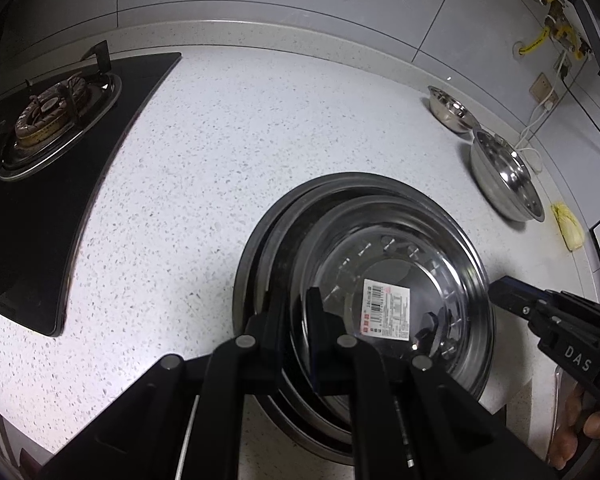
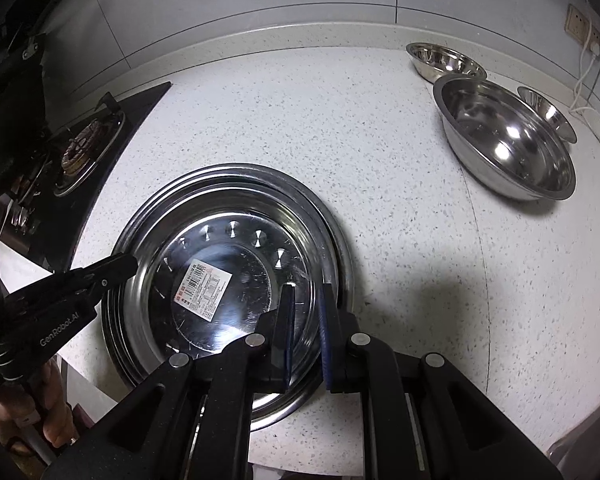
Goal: Organize plates and bowls
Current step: 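Open both tools to release the plate onto the stack, then move both tools toward the large steel bowl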
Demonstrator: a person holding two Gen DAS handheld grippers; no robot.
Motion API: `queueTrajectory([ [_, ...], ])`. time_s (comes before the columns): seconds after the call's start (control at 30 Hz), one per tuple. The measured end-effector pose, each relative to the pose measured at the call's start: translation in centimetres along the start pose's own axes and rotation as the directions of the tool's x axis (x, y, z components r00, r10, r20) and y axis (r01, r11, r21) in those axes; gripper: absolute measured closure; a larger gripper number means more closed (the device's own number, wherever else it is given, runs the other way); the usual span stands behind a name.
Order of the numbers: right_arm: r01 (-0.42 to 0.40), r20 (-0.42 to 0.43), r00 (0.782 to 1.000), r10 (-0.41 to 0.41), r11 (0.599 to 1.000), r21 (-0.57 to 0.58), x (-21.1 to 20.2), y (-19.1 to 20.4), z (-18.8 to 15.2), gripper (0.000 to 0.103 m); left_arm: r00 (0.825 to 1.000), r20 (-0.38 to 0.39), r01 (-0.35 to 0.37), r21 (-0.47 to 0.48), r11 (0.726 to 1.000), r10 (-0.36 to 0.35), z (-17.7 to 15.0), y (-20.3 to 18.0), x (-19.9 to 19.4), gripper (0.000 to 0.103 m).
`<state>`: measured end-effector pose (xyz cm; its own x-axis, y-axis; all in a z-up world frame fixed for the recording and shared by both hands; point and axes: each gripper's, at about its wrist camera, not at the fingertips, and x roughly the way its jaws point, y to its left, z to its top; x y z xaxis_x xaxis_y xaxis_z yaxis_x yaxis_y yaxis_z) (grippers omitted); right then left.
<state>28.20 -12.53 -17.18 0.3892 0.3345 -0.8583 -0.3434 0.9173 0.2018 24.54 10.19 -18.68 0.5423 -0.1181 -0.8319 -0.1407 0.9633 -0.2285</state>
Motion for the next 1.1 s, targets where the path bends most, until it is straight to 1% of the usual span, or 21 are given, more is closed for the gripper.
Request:
queueTrajectory([
  [0.27, -0.019, 0.015, 1.000, 0.019, 1.000, 0.002, -0.7, -1.0, -0.1, 0.092, 1.000, 0.011, -0.028, -0.009, 1.000, 0.028, 0.0, -0.1, -0.4, 0.094],
  [0.47, -0.017, 0.043, 0.999, 0.015, 0.999, 0.042, -1.8, -3.4, -0.1, 0.092, 0.997, 0.045, -0.059, -0.016, 0.998, 0.060, 0.3, -0.2, -1.5, 0.093],
  [0.53, -0.013, 0.062, 0.998, 0.009, 0.998, 0.066, -2.6, -4.8, 0.0, 0.082, 0.995, 0.061, -0.082, -0.018, 0.996, 0.083, 0.4, -0.1, -1.9, 0.093],
  [0.57, -0.006, 0.069, 0.998, 0.002, 0.998, 0.067, -2.9, -5.5, -0.1, 0.073, 0.994, 0.060, -0.086, -0.027, 0.996, 0.088, 0.4, 0.0, -2.0, 0.093],
  [0.6, -0.004, 0.085, 0.996, -0.004, 0.996, 0.085, -3.4, -6.4, 0.0, 0.067, 0.994, 0.057, -0.088, -0.035, 0.996, 0.090, 0.3, 0.1, -2.1, 0.093],
  [0.73, 0.012, 0.124, 0.992, -0.030, 0.990, 0.144, -5.1, -10.2, 0.2, 0.057, 0.988, 0.072, -0.134, -0.041, 0.990, 0.137, 0.1, 0.3, -3.0, 0.093],
  [0.8, 0.027, 0.141, 0.989, -0.052, 0.984, 0.176, -5.9, -12.2, 0.3, 0.048, 0.984, 0.083, -0.157, -0.042, 0.987, 0.160, 0.0, 0.3, -3.6, 0.093],
  [0.87, 0.042, 0.154, 0.985, -0.074, 0.979, 0.201, -6.6, -14.2, 0.5, 0.045, 0.976, 0.097, -0.195, -0.036, 0.980, 0.197, 0.0, 0.1, -4.4, 0.093],
  [0.93, 0.049, 0.162, 0.983, -0.087, 0.974, 0.223, -7.2, -16.2, 0.5, 0.044, 0.971, 0.110, -0.209, -0.031, 0.977, 0.211, 0.3, -0.4, -5.2, 0.093],
  [1.0, 0.058, 0.148, 0.984, -0.096, 0.969, 0.239, -7.6, -17.8, 0.7, 0.038, 0.971, 0.123, -0.202, -0.025, 0.979, 0.204, 0.8, -1.5, -6.1, 0.093],
  [1.03, 0.061, 0.151, 0.983, -0.099, 0.969, 0.240, -7.8, -18.6, 0.8, 0.037, 0.974, 0.125, -0.187, -0.022, 0.982, 0.188, 1.2, -2.3, -6.5, 0.093],
  [1.07, 0.060, 0.156, 0.983, -0.100, 0.969, 0.241, -7.9, -19.2, 0.9, 0.035, 0.980, 0.121, -0.156, -0.021, 0.988, 0.157, 1.5, -3.1, -6.7, 0.093],
  [1.1, 0.052, 0.157, 0.983, -0.092, 0.969, 0.241, -8.0, -19.9, 1.1, 0.031, 0.989, 0.103, -0.103, -0.026, 0.994, 0.105, 2.0, -4.1, -6.7, 0.093],
])
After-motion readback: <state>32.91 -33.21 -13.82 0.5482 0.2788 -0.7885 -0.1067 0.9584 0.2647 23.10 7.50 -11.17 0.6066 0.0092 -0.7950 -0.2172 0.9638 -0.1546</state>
